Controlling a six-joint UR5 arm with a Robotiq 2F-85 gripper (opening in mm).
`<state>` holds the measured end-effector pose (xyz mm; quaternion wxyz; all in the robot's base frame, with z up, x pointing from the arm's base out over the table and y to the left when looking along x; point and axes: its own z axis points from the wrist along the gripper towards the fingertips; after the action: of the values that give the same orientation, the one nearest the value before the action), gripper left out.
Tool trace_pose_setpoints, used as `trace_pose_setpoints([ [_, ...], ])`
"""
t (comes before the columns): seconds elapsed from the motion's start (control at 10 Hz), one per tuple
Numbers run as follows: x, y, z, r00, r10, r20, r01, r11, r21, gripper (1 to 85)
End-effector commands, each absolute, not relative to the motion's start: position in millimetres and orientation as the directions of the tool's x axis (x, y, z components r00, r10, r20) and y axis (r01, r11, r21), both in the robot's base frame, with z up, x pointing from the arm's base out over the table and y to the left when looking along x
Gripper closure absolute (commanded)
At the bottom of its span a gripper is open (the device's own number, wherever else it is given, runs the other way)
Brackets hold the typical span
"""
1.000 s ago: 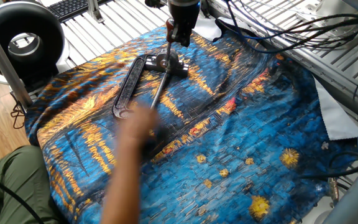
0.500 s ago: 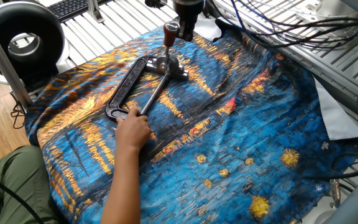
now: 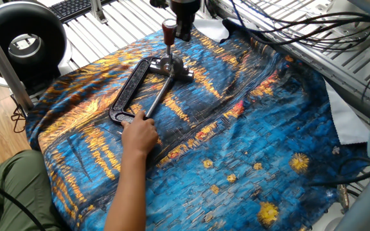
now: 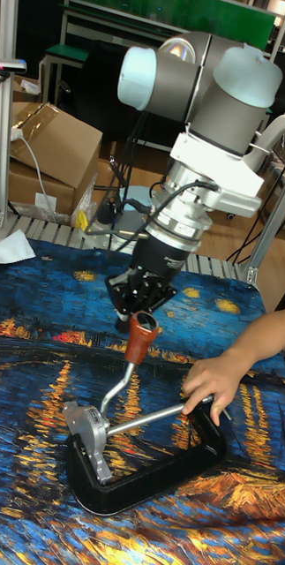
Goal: Push down the lever
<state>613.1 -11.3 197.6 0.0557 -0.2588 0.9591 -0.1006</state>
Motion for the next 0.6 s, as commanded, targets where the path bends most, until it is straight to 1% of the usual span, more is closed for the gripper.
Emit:
trace_pose_setpoints([
  [0.0, 623, 11, 196, -0.872, -0.485, -0.066, -0.467, 0.865, -0.185, 84.7],
  [0.1, 628, 18, 199, -0.872, -0.485, -0.063, -0.467, 0.864, -0.190, 84.7],
  [0.3, 644, 21, 204, -0.853, -0.520, -0.056, -0.492, 0.834, -0.248, 84.7],
  [0.5, 661, 35, 204, -0.836, -0.541, -0.091, -0.504, 0.824, -0.260, 84.7],
])
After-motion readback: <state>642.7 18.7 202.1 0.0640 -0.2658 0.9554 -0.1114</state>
